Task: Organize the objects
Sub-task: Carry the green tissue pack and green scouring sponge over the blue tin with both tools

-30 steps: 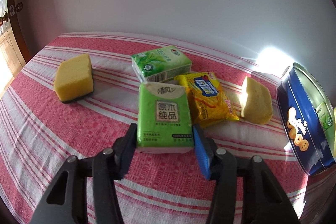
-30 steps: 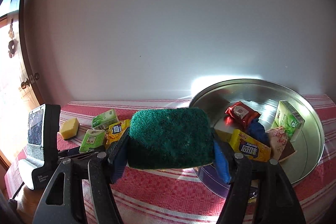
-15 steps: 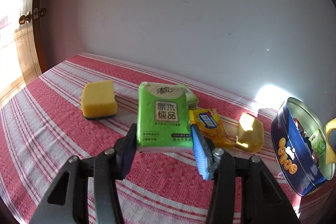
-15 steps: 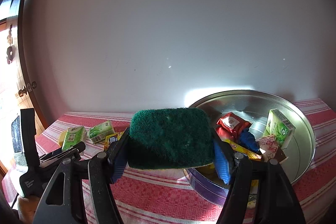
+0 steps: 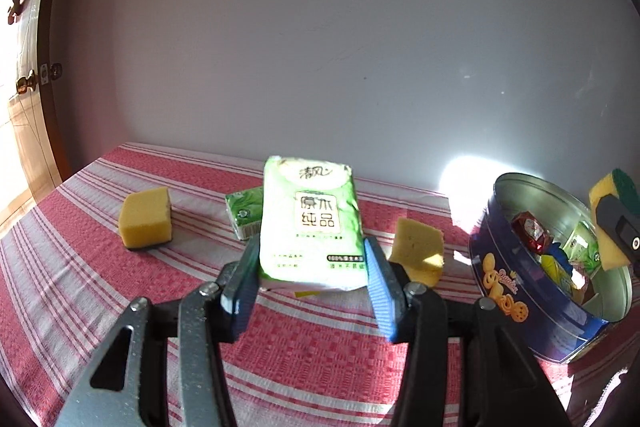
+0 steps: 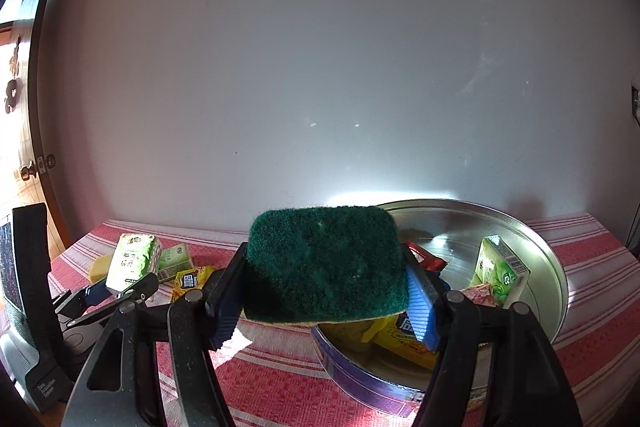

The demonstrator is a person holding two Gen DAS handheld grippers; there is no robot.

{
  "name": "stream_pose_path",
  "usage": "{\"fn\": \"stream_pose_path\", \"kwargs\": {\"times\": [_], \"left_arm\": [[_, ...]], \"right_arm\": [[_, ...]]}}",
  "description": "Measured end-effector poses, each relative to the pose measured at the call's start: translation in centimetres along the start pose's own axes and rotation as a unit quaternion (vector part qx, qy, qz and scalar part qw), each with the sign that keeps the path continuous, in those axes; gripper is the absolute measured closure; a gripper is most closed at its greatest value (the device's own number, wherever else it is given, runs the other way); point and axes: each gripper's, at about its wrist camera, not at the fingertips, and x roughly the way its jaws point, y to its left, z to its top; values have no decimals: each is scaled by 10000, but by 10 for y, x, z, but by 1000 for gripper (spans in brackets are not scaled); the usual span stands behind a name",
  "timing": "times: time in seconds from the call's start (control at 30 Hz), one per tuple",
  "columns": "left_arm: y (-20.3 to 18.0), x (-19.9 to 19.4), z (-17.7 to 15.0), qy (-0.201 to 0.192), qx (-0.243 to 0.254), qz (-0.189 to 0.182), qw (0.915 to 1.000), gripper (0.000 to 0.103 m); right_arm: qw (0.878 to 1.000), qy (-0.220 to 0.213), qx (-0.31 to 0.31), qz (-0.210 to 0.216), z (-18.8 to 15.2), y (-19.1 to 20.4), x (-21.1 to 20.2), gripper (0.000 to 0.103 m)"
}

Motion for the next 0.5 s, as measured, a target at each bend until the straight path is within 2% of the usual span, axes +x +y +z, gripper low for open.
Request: {"fn": "stream_pose_path", "kwargs": {"times": [0.5], "left_arm": [[-69, -15, 1, -157, 304, -426, 9985, 54]], "right_arm": [[9994, -22, 108, -337, 10, -46, 0, 32]]}}
